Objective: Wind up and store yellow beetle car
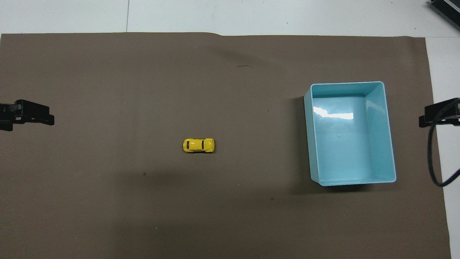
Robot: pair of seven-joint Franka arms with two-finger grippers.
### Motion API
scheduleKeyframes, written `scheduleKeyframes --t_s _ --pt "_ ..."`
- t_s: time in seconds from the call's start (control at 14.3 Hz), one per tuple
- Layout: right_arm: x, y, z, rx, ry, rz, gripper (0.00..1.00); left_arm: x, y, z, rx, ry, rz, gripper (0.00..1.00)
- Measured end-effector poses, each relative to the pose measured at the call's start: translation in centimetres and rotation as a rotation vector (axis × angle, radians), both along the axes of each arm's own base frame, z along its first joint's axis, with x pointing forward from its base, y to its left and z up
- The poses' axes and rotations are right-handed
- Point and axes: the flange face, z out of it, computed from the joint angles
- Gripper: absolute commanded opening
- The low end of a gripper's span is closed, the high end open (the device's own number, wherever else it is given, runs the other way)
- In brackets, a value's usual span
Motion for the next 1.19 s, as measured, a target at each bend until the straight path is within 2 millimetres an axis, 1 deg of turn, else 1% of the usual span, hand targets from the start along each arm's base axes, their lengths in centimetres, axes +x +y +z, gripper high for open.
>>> scheduleKeyframes --t_s 0.35,0.77,0.91,1.19 --pt "0.79 -0.06 0.24 -0.001 -0.062 -0.007 1.0 -0.01 -0.02 -0.04 0.0 0.001 0.0 1.0" --pt "0.83 -0.01 0.21 0.0 -0.063 -0.006 1.0 0.07 -0.03 -0.25 0.0 0.005 -0.007 1.0" --pt "0.83 -0.01 0.21 0.0 -0.063 -0.006 1.0 0.19 -0.08 -0.48 -0.001 0.004 -0.089 1.0" --pt "0.84 -0.01 0.21 0.0 -0.063 -0.006 1.0 0.35 -0.56 -0.6 -0.003 -0.014 -0.332 1.0"
